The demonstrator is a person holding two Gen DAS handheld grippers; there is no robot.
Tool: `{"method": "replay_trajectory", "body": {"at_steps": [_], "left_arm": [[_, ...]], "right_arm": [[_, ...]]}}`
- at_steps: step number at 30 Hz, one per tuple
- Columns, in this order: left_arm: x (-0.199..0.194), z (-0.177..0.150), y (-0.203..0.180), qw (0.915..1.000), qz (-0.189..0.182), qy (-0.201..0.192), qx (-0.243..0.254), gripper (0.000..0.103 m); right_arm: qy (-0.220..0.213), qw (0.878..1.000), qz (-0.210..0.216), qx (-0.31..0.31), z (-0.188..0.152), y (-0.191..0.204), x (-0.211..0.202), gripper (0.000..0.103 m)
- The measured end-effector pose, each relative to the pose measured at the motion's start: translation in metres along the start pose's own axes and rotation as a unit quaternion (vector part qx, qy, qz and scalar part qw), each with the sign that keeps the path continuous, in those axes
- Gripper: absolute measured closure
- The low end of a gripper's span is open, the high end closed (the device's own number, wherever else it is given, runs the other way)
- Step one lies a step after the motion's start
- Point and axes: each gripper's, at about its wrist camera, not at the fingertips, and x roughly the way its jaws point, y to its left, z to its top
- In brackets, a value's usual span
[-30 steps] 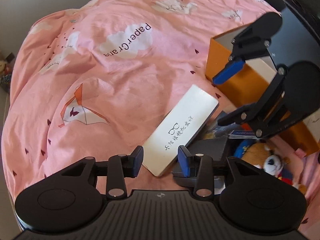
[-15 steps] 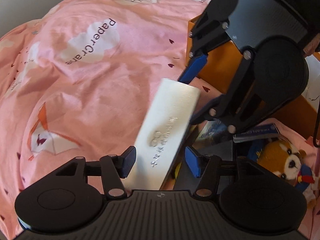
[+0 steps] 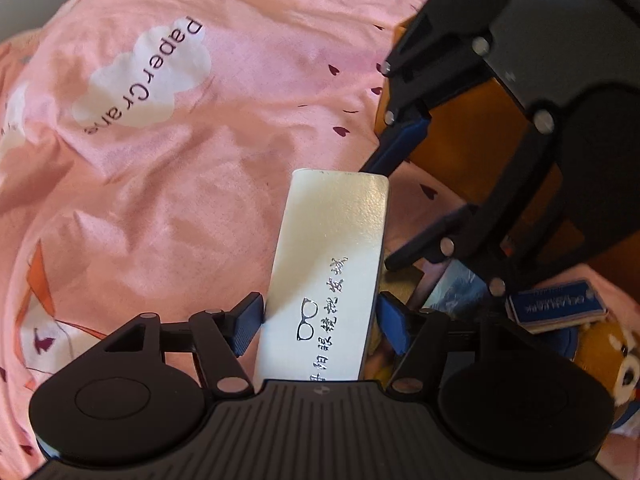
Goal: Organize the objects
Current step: 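Grasp the white glasses case with the left gripper while the right gripper grasps the small gold box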
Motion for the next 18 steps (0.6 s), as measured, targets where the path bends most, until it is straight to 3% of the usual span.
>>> {"method": "replay_trajectory", "body": {"at_steps": [3, 8, 12, 18], "left_arm": [[0.001, 0.001, 0.005, 0.9997, -0.014, 0.005, -0.019, 0.030], [-0.006, 0.000, -0.001, 0.9996, 0.000, 0.018, -0.023, 0.031], [-0.013, 0.000, 0.001, 0.9991, 0.014, 0.039, -0.008, 0.032], [-0.019, 0.002, 0.019, 0.9983, 0.010, 0.031, -0.048, 0.033]], "right_arm": [[0.007, 1.000, 0.012, -0.013, -0.001, -0.004, 0.003, 0.051], [0.035, 0.997, 0.043, -0.055, -0.004, 0.003, 0.008, 0.040], [0.033, 0.993, 0.036, -0.107, -0.004, 0.015, 0.014, 0.034], [0.034, 0.986, 0.044, -0.156, 0.005, 0.023, 0.027, 0.032]]}}
